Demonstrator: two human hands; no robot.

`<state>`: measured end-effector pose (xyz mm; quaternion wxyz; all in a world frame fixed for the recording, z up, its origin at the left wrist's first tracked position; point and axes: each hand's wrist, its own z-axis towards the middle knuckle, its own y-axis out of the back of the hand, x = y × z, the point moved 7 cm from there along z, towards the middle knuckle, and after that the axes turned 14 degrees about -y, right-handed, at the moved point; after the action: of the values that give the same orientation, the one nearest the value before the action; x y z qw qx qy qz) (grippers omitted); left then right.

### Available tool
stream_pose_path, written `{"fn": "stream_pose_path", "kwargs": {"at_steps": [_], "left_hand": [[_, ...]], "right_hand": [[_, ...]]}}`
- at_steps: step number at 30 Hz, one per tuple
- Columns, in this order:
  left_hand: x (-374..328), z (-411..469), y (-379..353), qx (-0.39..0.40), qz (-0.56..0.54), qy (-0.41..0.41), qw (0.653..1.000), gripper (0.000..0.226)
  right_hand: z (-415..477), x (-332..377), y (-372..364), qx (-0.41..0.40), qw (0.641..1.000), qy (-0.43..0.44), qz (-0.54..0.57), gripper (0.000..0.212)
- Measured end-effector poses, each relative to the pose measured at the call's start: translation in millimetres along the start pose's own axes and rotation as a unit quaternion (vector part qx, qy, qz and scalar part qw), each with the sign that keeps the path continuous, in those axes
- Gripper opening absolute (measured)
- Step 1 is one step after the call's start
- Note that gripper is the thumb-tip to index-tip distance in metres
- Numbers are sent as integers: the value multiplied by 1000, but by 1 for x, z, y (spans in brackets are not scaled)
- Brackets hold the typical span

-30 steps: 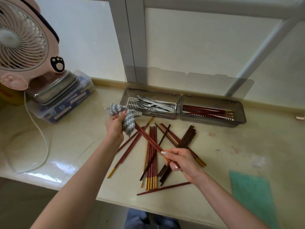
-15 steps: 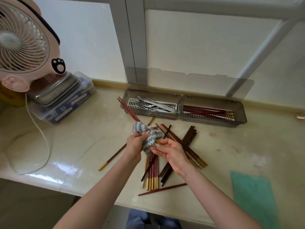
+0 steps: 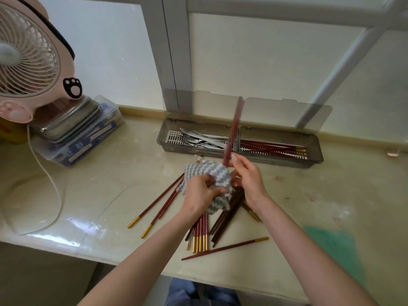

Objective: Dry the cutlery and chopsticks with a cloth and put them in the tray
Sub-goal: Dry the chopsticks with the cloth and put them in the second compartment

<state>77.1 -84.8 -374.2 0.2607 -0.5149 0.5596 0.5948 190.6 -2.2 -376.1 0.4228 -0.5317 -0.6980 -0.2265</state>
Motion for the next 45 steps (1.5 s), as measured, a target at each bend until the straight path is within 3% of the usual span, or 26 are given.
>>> {"fn": "stream_pose_path", "kwargs": {"at_steps": [2, 6, 8, 10, 12, 14, 15, 18, 20, 22, 24, 26, 28, 30, 32, 34, 41, 45], "left_hand": [[-8, 0, -12, 29, 45, -22, 998, 40], [-3, 5, -18, 53, 8, -4, 999, 36], [1, 4, -13, 58, -30, 18, 998, 22], [12, -1, -6, 48, -135, 75, 987, 14], [24, -10, -2, 46, -301, 160, 939, 12], [33, -20, 1, 51, -429, 228, 873, 21], [36, -24, 3, 53, -453, 246, 855, 23], [44, -35, 5, 58, -438, 265, 857, 20], [50, -38, 5, 59, -432, 270, 858, 19], [55, -40, 5, 54, -437, 278, 854, 21], [60, -41, 3, 44, -450, 288, 845, 23], [62, -42, 0, 38, -459, 294, 838, 22], [64, -41, -3, 38, -458, 297, 837, 22], [63, -39, -4, 37, -456, 300, 837, 22], [60, -36, -7, 38, -461, 298, 835, 23], [56, -34, -9, 39, -465, 296, 834, 25], [51, -27, -19, 55, -467, 303, 829, 28], [48, -26, -19, 68, -465, 296, 832, 26]], "right_hand": [[5, 5, 3, 3, 1000, 1, -9, 22], [12, 20, 22, 11, 999, 25, -21, 16], [20, 46, 48, -56, 997, 57, -4, 16], [32, 76, 80, -157, 979, 94, -92, 17], [46, 92, 101, -214, 929, 125, -276, 18], [65, 87, 121, -231, 828, 125, -495, 17], [74, 81, 133, -234, 773, 118, -578, 16], [96, 71, 164, -239, 664, 102, -702, 13], [107, 68, 174, -243, 636, 67, -729, 18], [109, 69, 174, -265, 666, 49, -695, 33], [93, 76, 161, -309, 713, 102, -621, 38], [69, 69, 135, -292, 743, 168, -579, 21], [53, 30, 114, -223, 764, 127, -592, 5], [39, -26, 105, -157, 756, 3, -635, 7], [27, -62, 104, -149, 731, -60, -663, 28], [22, -73, 99, -172, 725, -47, -666, 35], [19, -79, 92, -173, 732, -84, -654, 19], [15, -72, 96, -178, 757, -114, -618, 18]]}}
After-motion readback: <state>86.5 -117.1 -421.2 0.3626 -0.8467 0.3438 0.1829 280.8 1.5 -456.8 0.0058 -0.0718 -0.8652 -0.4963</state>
